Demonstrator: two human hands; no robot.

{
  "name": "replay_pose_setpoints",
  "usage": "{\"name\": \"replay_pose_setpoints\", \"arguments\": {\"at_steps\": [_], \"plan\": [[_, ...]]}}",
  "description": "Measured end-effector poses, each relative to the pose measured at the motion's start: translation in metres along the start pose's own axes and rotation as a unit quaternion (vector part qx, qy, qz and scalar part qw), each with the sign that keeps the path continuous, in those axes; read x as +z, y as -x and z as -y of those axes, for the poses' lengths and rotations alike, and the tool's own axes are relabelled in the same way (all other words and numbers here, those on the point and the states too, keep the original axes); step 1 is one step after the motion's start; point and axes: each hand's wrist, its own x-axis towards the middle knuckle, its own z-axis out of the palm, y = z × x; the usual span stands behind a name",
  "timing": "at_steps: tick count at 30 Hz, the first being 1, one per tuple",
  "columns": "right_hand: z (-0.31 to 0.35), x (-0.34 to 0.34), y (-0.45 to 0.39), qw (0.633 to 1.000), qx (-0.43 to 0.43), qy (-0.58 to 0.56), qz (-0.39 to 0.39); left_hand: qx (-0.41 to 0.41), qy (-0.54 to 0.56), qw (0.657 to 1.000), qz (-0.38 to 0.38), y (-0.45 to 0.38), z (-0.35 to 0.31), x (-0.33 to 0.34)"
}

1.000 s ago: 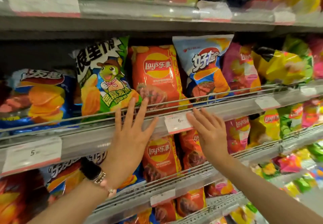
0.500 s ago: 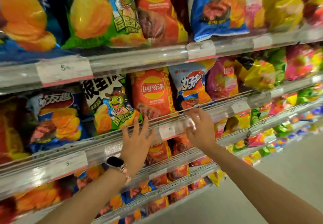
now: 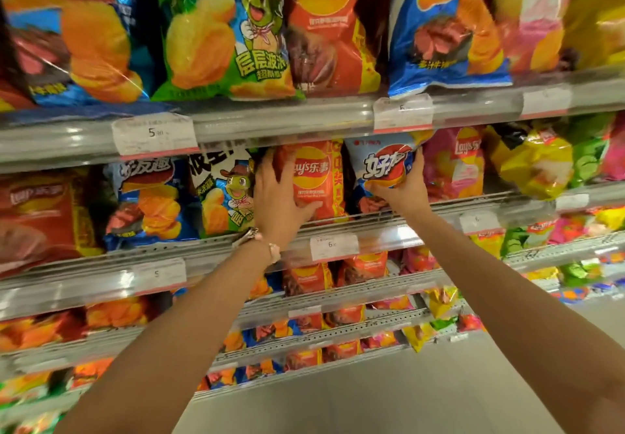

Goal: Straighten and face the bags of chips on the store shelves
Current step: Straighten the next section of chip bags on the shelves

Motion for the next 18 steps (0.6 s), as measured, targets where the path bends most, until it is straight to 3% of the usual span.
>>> {"name": "replay_pose_setpoints", "arguments": {"at_steps": [4, 13, 15, 18], "plan": [[0.004, -0.002, 0.003, 1.000, -0.004, 0.020, 0.005, -0.035, -0.018, 0.996, 0.085, -0.013, -0.008, 0.009], [0.031, -0.025, 0.012, 0.997, -0.044, 0.010, -0.056, -0.023, -0.025, 0.994, 0.105, -0.010, -0.011, 0.005], [0.037, -0.029, 0.014, 0.997, -0.045, 0.007, -0.060, 0.004, -0.014, 0.997, 0.070, -0.005, -0.007, -0.003], [0.040, -0.031, 0.021, 0.998, -0.038, -0.002, -0.046, 0.009, -0.026, 0.996, -0.083, 0.015, 0.005, -0.009]]}}
